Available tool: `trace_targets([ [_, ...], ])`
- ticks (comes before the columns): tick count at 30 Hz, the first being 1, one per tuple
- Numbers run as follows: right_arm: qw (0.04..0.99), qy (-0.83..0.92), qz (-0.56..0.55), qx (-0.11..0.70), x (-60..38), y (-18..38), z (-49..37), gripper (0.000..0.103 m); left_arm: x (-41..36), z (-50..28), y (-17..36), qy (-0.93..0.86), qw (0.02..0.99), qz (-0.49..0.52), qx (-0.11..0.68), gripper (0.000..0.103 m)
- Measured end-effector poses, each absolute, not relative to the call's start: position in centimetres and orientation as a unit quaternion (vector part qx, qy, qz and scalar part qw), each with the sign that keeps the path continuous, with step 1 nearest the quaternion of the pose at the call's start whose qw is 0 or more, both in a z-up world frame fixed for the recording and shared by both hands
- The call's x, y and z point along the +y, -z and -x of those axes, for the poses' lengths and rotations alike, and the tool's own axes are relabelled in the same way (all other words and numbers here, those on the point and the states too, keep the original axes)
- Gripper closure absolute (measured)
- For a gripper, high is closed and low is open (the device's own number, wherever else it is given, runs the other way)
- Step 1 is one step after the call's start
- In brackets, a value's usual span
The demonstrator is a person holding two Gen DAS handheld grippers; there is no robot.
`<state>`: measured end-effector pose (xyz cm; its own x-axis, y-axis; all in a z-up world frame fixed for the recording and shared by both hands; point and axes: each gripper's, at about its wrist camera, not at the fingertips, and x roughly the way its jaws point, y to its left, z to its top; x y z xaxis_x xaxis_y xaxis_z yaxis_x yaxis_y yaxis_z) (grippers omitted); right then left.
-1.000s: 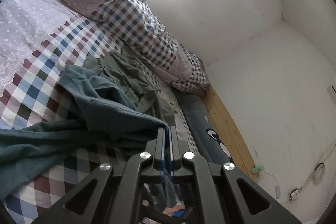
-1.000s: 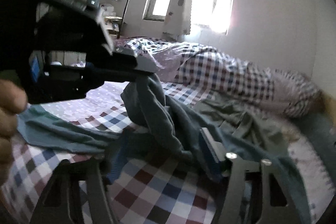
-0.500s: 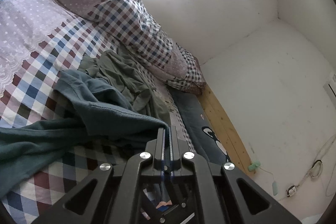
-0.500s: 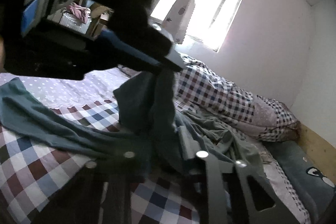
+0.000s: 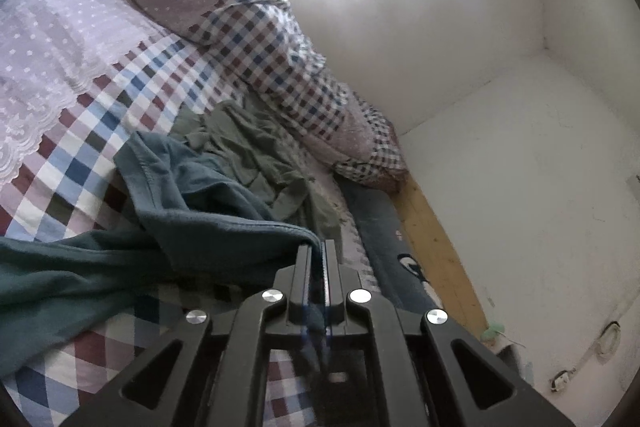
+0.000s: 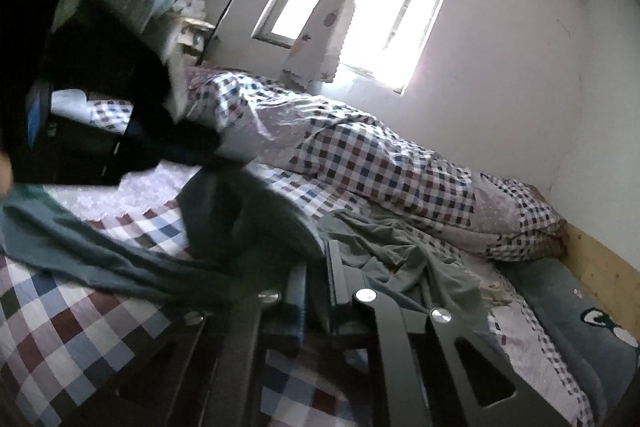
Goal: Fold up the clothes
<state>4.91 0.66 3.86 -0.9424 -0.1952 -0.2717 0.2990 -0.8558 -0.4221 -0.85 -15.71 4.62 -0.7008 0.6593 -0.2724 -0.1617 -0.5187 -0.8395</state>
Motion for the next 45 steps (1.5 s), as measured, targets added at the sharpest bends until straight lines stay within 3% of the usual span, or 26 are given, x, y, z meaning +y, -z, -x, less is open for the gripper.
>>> trace_targets([
  [7, 0.118, 0.964, -0.107, 0.213, 3.8, -6.1, -4.5, 0.097, -14.8, 0.8, -4.9, -0.846, 0.219, 0.290, -0.390, 0.092],
  [11, 0.101, 0.970, -0.106, 0.194, 6.2, -7.3, -3.9, 0.097, -15.8, 0.5, -5.0, -0.855, 0.205, 0.261, -0.399, 0.065],
  [22, 0.050, 0.986, -0.071, 0.145, 12.4, -10.8, -4.5, 0.097, -16.3, 2.4, -1.4, -0.829, 0.155, 0.278, -0.460, 0.032],
  [33, -0.015, 0.994, -0.075, 0.083, 19.5, -12.4, -4.4, 0.097, -13.4, 4.9, 4.7, -0.777, 0.112, 0.386, -0.484, 0.031],
  [45, -0.103, 0.987, -0.122, -0.003, 29.7, -11.8, -3.0, 0.097, -8.6, 6.6, 5.4, -0.757, 0.153, 0.413, -0.483, 0.031],
])
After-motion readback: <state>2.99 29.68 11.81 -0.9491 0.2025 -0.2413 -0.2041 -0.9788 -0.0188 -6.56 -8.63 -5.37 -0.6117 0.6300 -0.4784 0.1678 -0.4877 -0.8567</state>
